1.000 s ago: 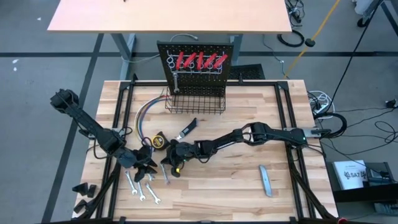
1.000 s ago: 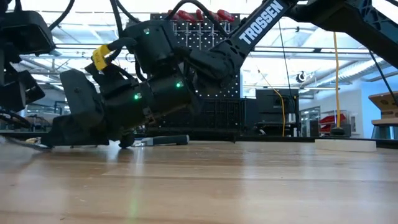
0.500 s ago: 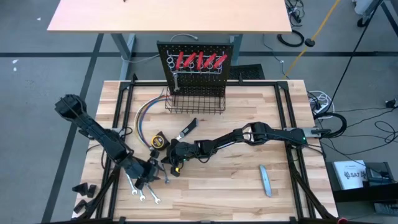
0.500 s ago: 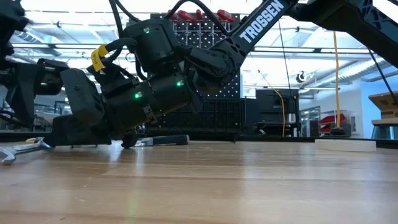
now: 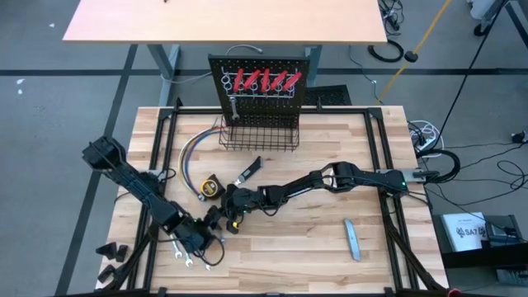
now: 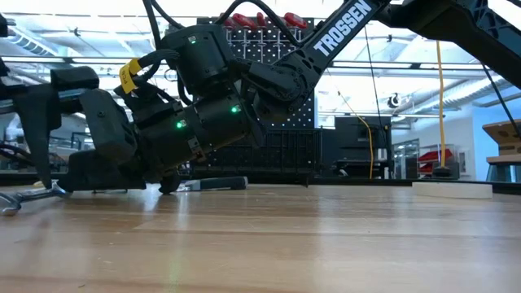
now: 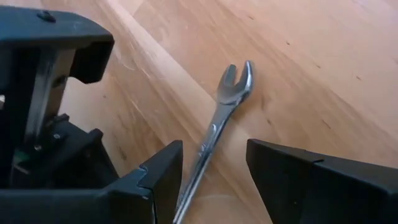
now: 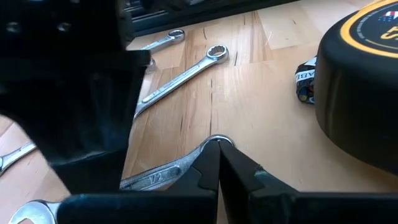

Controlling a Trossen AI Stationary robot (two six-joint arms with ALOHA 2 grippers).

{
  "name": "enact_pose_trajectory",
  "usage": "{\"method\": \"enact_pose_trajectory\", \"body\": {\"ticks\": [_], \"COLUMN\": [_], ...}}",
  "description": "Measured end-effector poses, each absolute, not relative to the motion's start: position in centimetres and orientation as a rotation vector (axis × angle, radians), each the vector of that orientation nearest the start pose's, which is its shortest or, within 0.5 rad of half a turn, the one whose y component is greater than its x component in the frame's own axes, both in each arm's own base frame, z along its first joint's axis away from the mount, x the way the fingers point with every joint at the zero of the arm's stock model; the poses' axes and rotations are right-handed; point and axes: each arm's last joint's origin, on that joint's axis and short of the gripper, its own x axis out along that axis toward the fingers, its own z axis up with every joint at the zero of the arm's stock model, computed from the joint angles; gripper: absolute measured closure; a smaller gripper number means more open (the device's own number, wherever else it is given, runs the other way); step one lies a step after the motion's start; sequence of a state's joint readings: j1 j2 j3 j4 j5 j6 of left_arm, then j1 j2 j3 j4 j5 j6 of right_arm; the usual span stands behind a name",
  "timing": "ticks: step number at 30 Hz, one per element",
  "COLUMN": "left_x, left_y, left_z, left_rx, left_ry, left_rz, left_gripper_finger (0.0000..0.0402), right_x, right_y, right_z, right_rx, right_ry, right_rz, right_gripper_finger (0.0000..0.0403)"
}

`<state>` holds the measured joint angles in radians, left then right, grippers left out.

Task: Hang tools onto peg board
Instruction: Hang the wrench on the peg board

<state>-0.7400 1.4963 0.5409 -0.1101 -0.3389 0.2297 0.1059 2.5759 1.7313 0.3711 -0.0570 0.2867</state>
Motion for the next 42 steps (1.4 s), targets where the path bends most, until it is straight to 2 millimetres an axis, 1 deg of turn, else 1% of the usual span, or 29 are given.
{"method": "enact_pose_trajectory", "body": {"ticks": [4,8,11,14,17,20,22,29,33,38,42], "left_x": [18.8,19.5,19.8,19.9,19.8,19.8,19.9,20.0,20.2,20.6,20.6], "left_y": [-15.2,-14.7,-14.3,-14.2,-14.2,-14.2,-14.2,-14.1,-14.3,-14.9,-15.0], "left_z": [12.2,12.4,12.3,12.3,12.2,12.3,12.3,12.3,12.7,13.3,13.3], "left_rx": [0.802,0.855,0.839,0.809,0.792,0.771,0.768,0.761,0.753,0.696,0.655], "left_ry": [0.876,0.87,0.883,0.898,0.907,0.908,0.908,0.907,0.912,0.892,0.898], "left_rz": [-0.474,-0.48,-0.497,-0.535,-0.566,-0.555,-0.553,-0.548,-0.551,-0.546,-0.522], "left_gripper_finger": [0.0215,0.0216,0.0233,0.0269,0.0321,0.0376,0.0393,0.0398,0.0399,0.04,0.0389], "right_x": [53.3,53.4,53.4,53.4,53.4,53.4,53.4,53.4,53.4,53.4,53.4], "right_y": [5.8,5.8,5.8,5.8,5.8,5.8,5.8,5.8,5.8,5.8,5.8], "right_z": [5.8,5.8,5.8,5.8,5.8,5.9,5.9,5.9,6.3,7.1,7.1], "right_rx": [0.269,0.27,0.276,0.275,0.272,0.272,0.274,0.273,0.266,0.256,0.251], "right_ry": [0.488,0.482,0.481,0.48,0.48,0.477,0.475,0.475,0.463,0.457,0.462], "right_rz": [0.09,0.089,0.089,0.089,0.09,0.091,0.09,0.091,0.098,0.105,0.103], "right_gripper_finger": [0.0403,0.0403,0.0403,0.0403,0.0403,0.0403,0.0403,0.0403,0.0403,0.0403,0.0403]}}
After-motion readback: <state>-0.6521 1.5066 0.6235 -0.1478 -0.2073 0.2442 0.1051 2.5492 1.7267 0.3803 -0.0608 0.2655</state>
